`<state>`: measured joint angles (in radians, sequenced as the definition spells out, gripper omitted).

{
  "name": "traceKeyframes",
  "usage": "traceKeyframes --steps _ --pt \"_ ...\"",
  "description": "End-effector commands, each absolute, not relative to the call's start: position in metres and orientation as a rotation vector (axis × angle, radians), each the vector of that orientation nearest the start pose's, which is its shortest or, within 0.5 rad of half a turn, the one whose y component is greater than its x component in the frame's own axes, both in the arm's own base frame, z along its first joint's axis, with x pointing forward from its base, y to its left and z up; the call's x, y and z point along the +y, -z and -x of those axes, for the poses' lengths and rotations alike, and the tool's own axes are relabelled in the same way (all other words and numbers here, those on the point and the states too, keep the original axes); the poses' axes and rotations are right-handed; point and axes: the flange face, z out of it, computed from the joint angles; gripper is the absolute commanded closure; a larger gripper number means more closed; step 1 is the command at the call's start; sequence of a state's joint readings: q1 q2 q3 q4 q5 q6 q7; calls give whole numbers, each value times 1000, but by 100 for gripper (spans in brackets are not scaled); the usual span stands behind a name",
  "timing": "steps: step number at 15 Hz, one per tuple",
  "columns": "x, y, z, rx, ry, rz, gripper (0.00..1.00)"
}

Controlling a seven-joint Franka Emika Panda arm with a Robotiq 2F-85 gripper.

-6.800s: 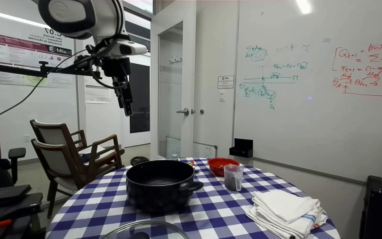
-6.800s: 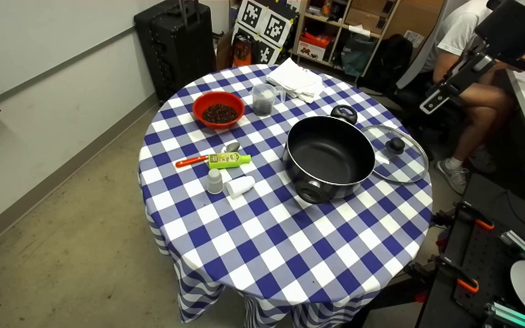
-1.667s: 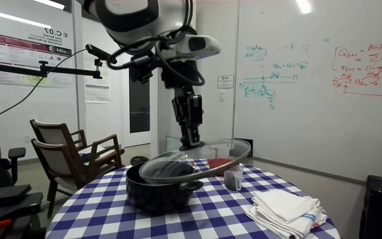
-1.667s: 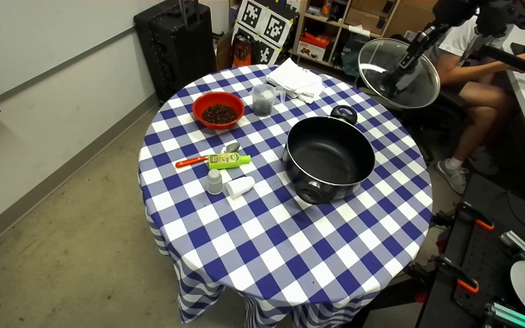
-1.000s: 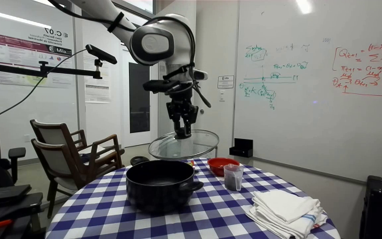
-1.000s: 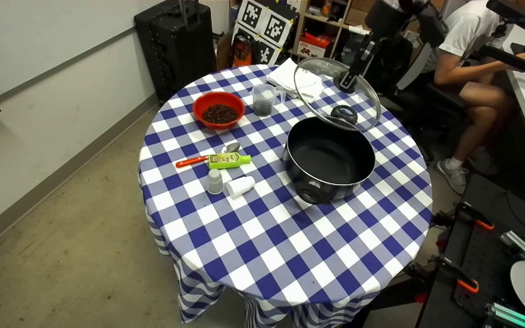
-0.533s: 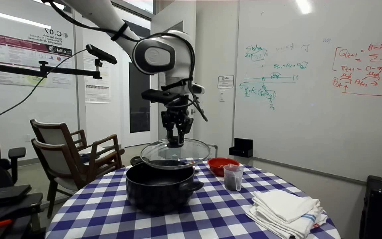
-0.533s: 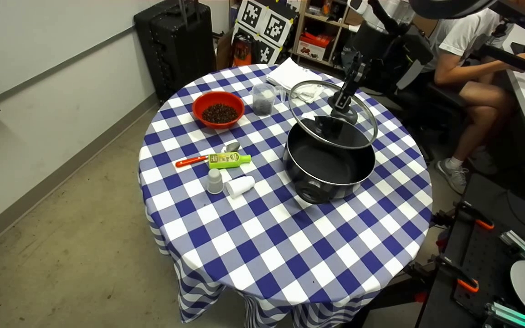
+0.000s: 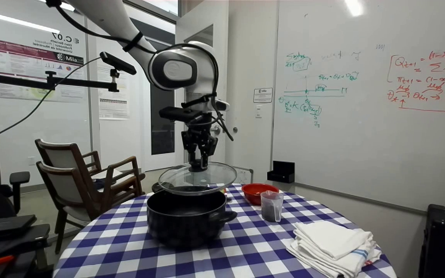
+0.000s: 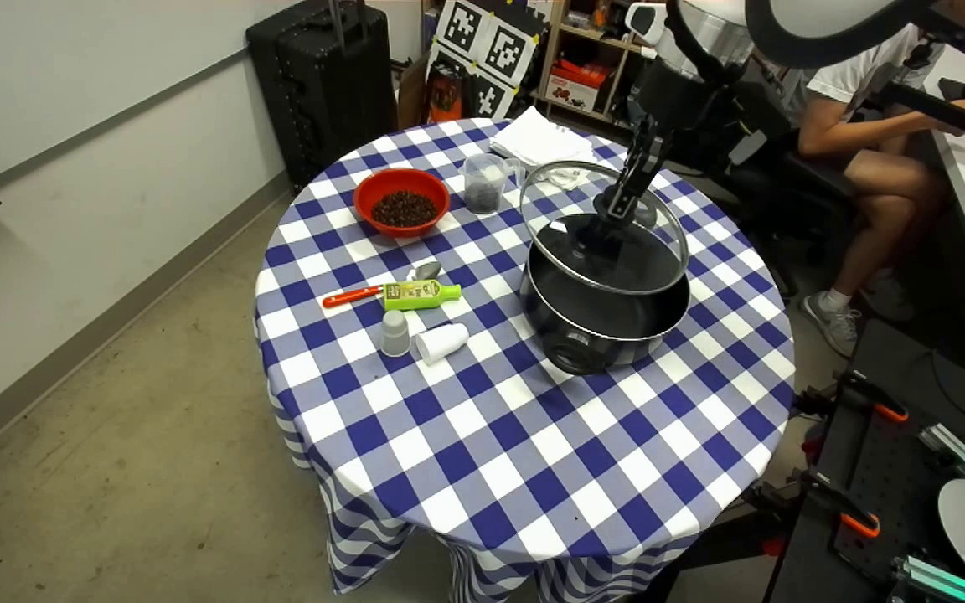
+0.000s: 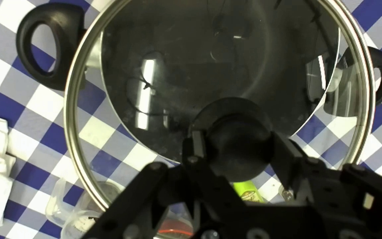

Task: Cover the pot

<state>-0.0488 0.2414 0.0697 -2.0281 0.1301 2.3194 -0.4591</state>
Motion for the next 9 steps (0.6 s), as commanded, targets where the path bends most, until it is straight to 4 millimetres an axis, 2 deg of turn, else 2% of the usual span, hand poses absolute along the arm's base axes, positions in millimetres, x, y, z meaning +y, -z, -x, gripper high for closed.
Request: traceKeyframes --steps 1,5,9 --pt "30 -331 -584 -585 128 3039 75" --pt "37 -314 -579 -583 88 3075 75" --pt "38 -307 -573 -575 56 3073 75"
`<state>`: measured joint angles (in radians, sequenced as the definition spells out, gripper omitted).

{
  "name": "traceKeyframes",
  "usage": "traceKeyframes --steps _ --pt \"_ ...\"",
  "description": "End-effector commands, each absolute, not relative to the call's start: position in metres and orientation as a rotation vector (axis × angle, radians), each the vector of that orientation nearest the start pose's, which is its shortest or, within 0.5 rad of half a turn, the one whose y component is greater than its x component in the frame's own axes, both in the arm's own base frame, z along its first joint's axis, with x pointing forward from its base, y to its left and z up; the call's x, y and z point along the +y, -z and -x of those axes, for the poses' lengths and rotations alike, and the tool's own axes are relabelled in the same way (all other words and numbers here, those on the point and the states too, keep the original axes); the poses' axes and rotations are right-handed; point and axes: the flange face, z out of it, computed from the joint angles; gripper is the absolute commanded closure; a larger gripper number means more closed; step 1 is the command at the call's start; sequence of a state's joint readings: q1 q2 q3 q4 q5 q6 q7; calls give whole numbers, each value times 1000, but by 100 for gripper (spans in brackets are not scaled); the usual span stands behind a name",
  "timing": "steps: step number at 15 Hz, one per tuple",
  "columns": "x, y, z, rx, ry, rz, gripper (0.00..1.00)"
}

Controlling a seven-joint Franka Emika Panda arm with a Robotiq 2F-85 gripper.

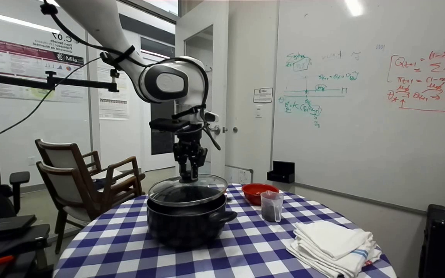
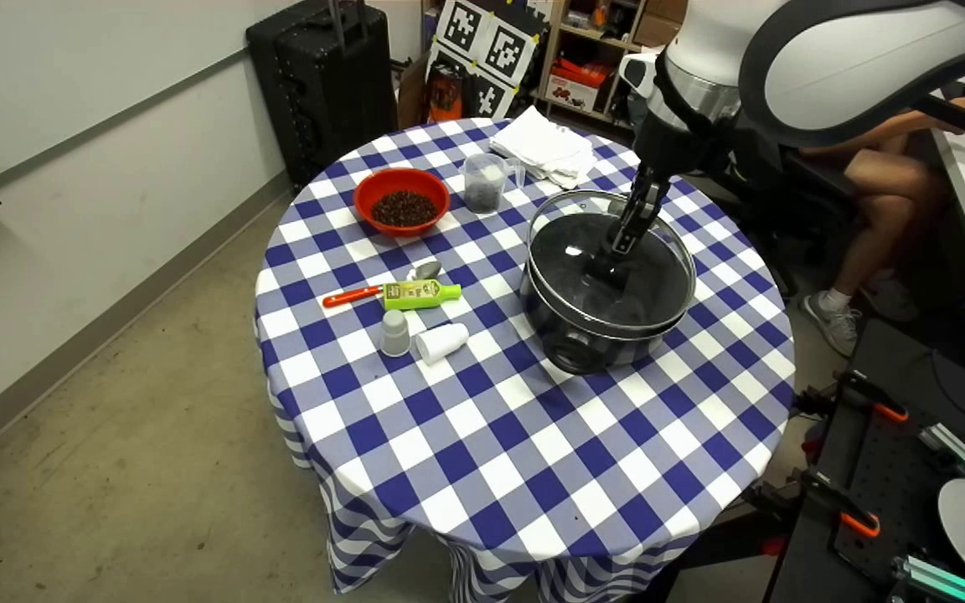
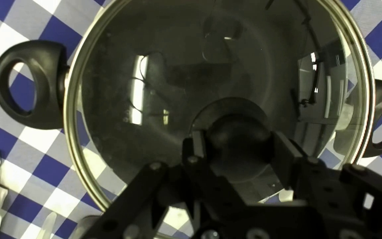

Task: Cover the pot

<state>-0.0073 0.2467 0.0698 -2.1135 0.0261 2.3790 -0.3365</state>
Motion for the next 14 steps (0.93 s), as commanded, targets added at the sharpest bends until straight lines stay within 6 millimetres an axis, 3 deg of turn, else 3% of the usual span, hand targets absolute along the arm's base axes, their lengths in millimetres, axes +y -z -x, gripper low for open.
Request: traceKeyframes --steps 1,14 --pt "38 -305 -573 -570 55 3077 75" --pt "38 -288 -579 -527 61 3101 75"
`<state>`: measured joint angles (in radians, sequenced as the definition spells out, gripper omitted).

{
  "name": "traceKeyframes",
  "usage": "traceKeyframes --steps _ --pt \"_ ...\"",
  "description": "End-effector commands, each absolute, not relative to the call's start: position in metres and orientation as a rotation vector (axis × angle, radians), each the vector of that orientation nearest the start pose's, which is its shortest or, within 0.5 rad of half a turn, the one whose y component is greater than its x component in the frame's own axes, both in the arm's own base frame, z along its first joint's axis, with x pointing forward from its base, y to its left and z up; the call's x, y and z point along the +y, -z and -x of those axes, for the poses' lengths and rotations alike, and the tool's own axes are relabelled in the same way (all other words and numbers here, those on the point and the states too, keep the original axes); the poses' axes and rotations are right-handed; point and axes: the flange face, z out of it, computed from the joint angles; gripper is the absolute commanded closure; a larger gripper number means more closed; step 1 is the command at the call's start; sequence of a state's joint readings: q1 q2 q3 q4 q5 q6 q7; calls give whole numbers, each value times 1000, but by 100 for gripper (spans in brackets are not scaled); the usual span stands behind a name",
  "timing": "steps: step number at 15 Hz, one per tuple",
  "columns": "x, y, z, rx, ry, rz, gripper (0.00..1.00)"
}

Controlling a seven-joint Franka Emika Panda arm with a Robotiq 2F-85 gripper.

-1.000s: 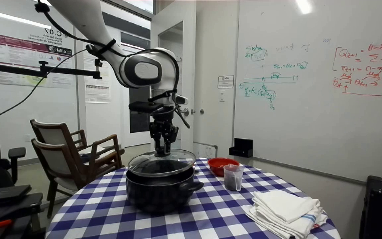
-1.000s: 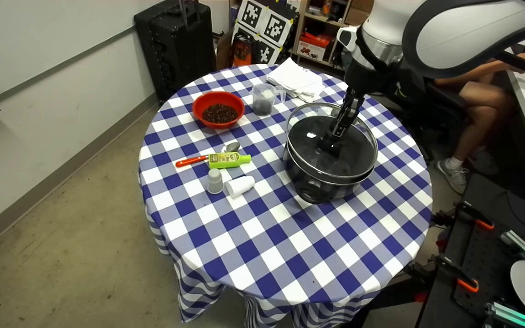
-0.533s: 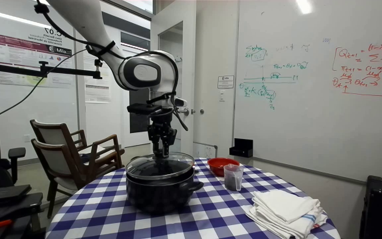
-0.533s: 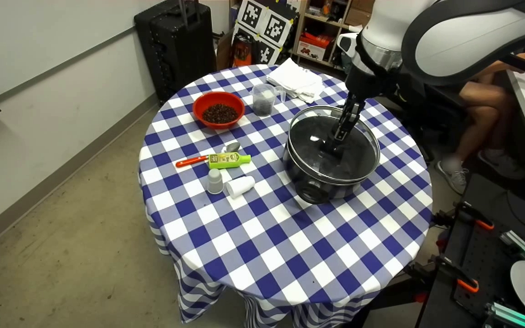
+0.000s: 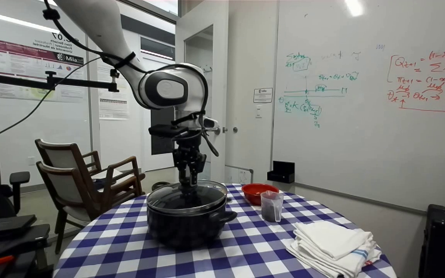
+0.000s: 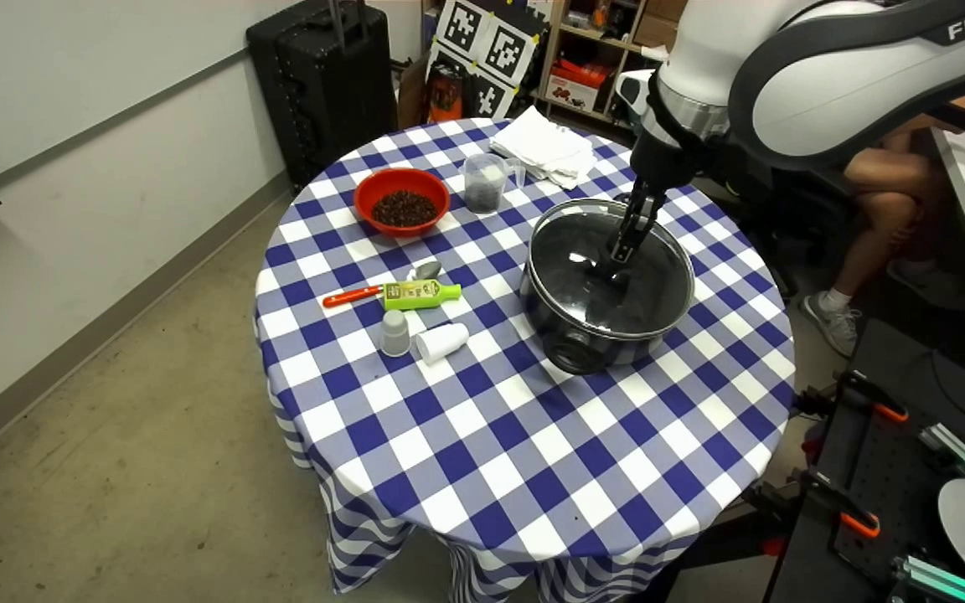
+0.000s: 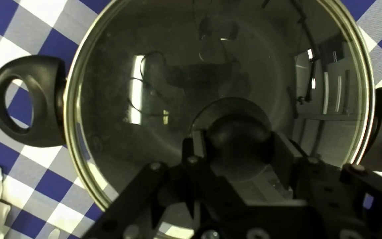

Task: Cover the pot

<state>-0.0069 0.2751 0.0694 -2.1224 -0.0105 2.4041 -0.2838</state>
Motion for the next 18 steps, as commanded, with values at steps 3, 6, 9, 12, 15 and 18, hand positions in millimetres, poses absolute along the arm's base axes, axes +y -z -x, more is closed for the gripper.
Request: traceKeyframes --steps 3,6,9,12,15,18 --pt "38 -285 -579 -517 56 3101 75" --pt "38 -283 -577 -526 32 3097 75" --pt "37 -285 -577 -530 30 3094 75" --pt "37 -288 -578 -536 38 3072 75" --pt "36 -290 -578 -541 41 3053 75" --pt "36 -291 -579 -553 40 3041 75"
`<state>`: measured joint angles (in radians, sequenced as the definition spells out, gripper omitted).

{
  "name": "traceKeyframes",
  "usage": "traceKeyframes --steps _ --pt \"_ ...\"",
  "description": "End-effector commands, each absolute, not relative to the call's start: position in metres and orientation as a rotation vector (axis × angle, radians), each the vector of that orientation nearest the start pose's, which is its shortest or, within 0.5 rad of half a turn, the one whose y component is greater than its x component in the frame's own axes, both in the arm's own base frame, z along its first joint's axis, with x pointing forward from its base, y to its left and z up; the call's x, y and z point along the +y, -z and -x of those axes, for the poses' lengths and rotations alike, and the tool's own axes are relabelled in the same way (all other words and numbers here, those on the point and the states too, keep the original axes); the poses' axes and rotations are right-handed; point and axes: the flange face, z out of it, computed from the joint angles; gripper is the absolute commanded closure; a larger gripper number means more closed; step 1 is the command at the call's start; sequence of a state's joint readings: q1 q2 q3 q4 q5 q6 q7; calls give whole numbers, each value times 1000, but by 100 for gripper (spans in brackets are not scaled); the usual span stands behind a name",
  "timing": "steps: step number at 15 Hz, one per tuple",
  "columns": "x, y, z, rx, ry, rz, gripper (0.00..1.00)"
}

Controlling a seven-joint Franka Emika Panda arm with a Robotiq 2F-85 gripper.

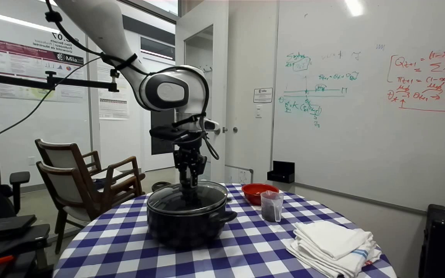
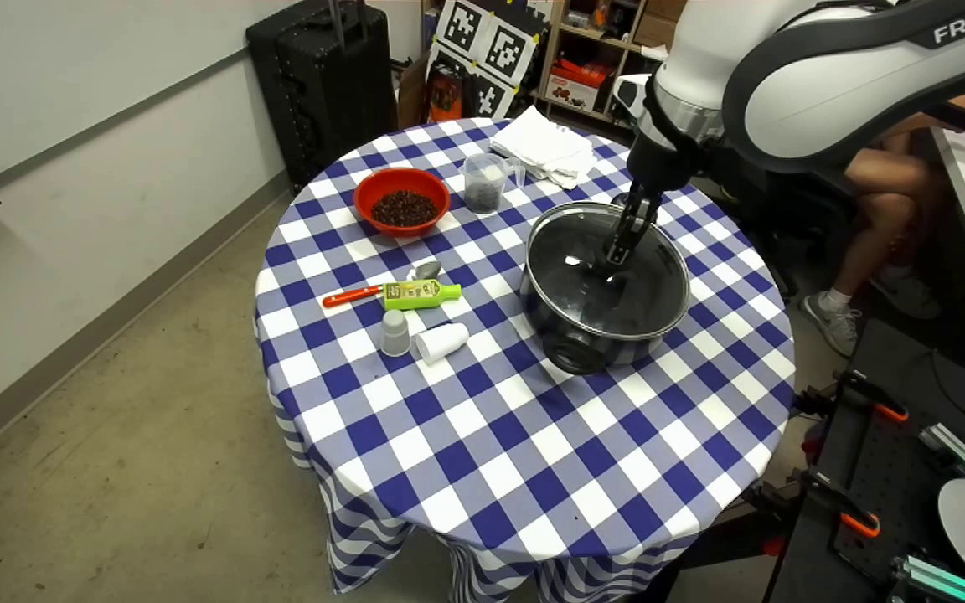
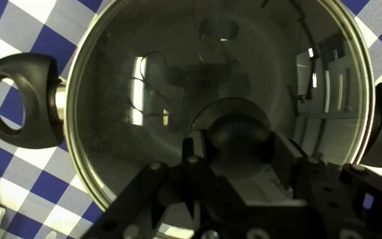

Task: Cover the pot

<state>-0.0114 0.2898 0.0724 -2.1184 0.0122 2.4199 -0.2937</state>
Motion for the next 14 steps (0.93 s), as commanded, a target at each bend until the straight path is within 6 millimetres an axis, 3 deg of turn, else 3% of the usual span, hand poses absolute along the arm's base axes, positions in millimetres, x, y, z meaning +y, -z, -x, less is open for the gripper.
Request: traceKeyframes --steps 1,14 --pt "36 -291 -579 -557 35 3040 75" --pt "38 -288 -578 -615 -64 3028 75"
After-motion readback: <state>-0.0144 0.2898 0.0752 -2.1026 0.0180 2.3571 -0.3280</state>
